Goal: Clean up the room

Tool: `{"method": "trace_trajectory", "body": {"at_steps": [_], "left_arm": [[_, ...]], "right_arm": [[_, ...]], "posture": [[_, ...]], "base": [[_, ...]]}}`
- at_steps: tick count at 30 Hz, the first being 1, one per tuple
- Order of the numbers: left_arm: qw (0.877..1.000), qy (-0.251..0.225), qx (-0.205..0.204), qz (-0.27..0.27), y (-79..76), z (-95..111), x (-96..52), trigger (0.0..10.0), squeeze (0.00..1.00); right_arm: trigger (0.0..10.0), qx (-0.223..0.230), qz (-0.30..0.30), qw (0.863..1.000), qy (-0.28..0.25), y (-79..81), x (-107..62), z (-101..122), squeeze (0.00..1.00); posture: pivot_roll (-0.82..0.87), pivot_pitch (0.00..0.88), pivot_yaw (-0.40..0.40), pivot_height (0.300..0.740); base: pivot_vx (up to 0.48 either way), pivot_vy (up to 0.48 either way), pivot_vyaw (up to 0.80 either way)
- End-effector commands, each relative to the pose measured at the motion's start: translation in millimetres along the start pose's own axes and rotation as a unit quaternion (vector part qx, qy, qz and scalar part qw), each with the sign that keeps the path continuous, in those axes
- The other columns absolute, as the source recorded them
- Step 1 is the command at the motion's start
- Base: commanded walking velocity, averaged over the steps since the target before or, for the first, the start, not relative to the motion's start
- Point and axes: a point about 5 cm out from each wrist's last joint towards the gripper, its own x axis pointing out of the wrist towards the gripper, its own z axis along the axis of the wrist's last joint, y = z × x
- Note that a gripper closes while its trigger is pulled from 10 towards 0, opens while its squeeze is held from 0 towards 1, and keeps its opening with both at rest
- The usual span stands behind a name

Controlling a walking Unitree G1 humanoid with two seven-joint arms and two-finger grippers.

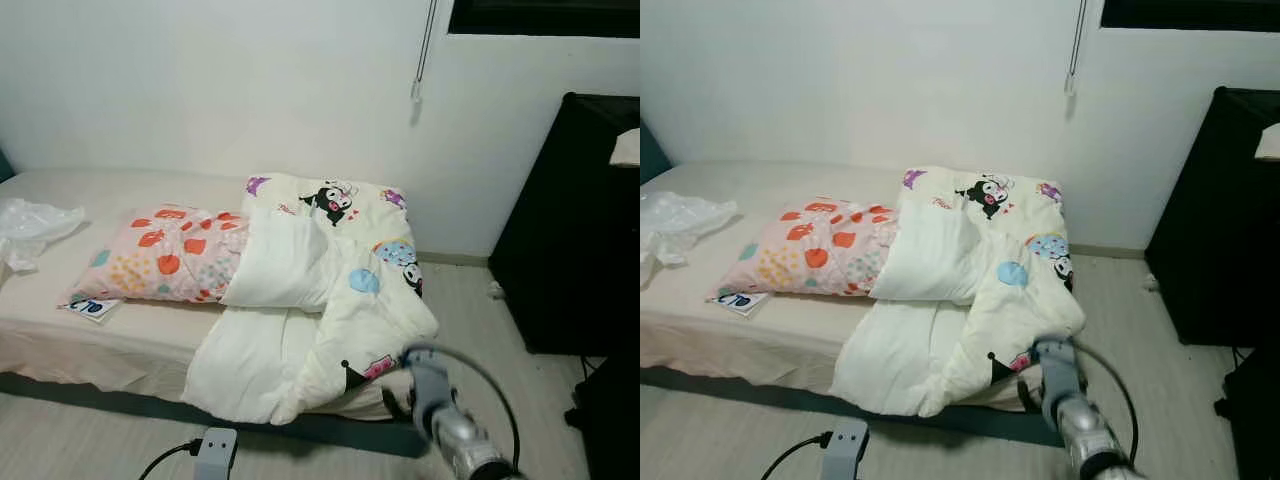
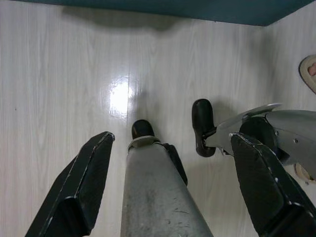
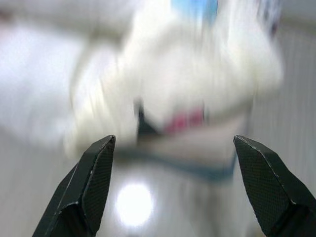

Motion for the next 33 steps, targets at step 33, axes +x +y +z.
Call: {"method": "trace_trajectory", "body": {"at_steps": [33], "left_arm": [[1.0, 0.01, 0.025, 0.0, 10.8, -5.6, -3.2, 10.0, 0.0]], "right_arm": [[10.0, -0.334, 0.006, 0.819, -0.466, 69.0, -165.6, 422.8, 0.0]], "posture": [[-0.14, 0.0, 0.03, 0.74]], "base": [[0.0, 0.0, 0.0]]}}
